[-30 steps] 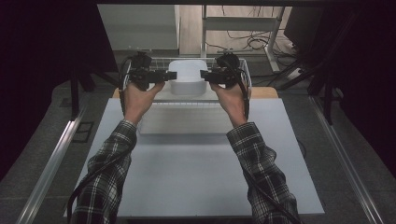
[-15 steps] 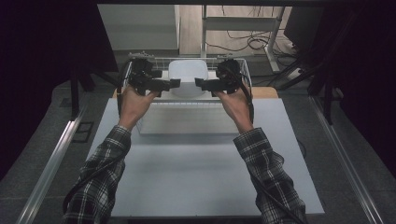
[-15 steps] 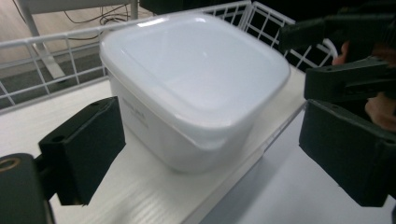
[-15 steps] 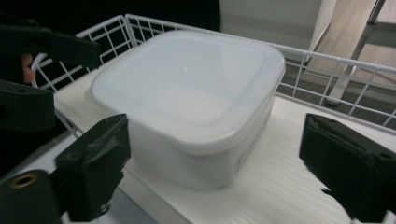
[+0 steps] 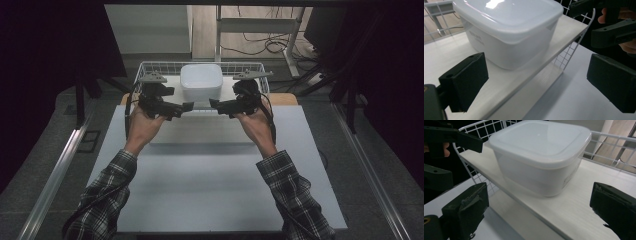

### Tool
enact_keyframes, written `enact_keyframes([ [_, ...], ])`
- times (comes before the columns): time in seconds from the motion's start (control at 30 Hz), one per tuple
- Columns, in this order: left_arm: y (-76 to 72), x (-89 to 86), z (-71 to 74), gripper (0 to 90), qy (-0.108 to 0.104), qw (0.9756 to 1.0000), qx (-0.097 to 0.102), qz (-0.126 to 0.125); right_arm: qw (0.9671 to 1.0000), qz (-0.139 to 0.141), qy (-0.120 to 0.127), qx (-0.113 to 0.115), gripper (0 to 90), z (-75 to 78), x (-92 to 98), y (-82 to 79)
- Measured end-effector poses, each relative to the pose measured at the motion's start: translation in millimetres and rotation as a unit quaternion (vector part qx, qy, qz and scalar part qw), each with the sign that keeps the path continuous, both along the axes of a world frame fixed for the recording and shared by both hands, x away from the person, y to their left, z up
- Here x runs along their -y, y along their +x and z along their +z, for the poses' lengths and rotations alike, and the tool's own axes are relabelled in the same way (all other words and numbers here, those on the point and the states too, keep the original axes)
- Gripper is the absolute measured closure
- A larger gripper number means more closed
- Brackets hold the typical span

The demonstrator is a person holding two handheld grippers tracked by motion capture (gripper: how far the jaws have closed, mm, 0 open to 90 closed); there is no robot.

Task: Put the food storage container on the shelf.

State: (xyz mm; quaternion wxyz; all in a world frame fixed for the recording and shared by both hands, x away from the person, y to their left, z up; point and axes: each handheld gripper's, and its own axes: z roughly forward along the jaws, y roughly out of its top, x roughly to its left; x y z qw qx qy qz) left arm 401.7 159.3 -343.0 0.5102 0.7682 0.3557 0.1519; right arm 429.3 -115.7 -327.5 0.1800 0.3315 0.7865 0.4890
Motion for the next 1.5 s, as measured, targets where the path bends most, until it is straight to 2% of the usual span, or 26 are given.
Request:
enact_keyframes([
  [0.27,-22.2,-0.4,-7.0,2.2,0.001,0.9998,0.02,-0.007,0.9999,0.016,-0.005,0.002,1.9,-10.7,2.3,-13.7],
  [0.43,-33.3,1.1,-12.6,3.3,0.005,0.9997,0.011,-0.019,0.9997,0.023,-0.005,0.006,1.9,-14.2,2.9,-20.8],
  [0.67,-49.1,3.7,-25.5,2.7,0.004,0.9996,0.014,-0.024,0.9993,0.035,-0.006,0.009,1.9,-21.0,4.0,-35.0],
  [0.93,-70.6,6.7,-52.5,2.7,0.001,0.9997,0.011,-0.022,0.9987,0.051,-0.001,0.002,1.7,-39.3,9.4,-54.4],
  [1.03,-74.1,7.1,-60.5,2.5,0.002,0.9997,0.007,-0.025,0.9982,0.059,-0.011,-0.002,1.0,-48.8,11.6,-61.7],
  [1.1,-79.1,6.8,-73.4,1.7,0.002,0.9996,-0.002,-0.028,0.998,0.061,-0.018,-0.004,0.7,-55.8,14.7,-65.8],
  [1.13,-79.1,6.8,-73.4,1.7,0.002,0.9996,-0.002,-0.028,0.9978,0.062,-0.02,-0.005,0.4,-59.3,16.8,-67.6],
  [1.33,-88.1,3.7,-95.7,0.5,0.008,0.9996,-0.015,-0.02,0.9979,0.059,-0.024,-0.013,0.2,-75.5,28.8,-75.9],
  [1.47,-95.5,-0.2,-111.1,0.9,0.001,0.9995,-0.026,-0.016,0.9977,0.057,-0.028,-0.022,0.3,-90.2,39.5,-81.5],
  [1.5,-95.5,-0.2,-111.1,0.9,0.001,0.9995,-0.026,-0.016,0.9978,0.055,-0.029,-0.022,0.3,-92.7,41.4,-82.9],
])
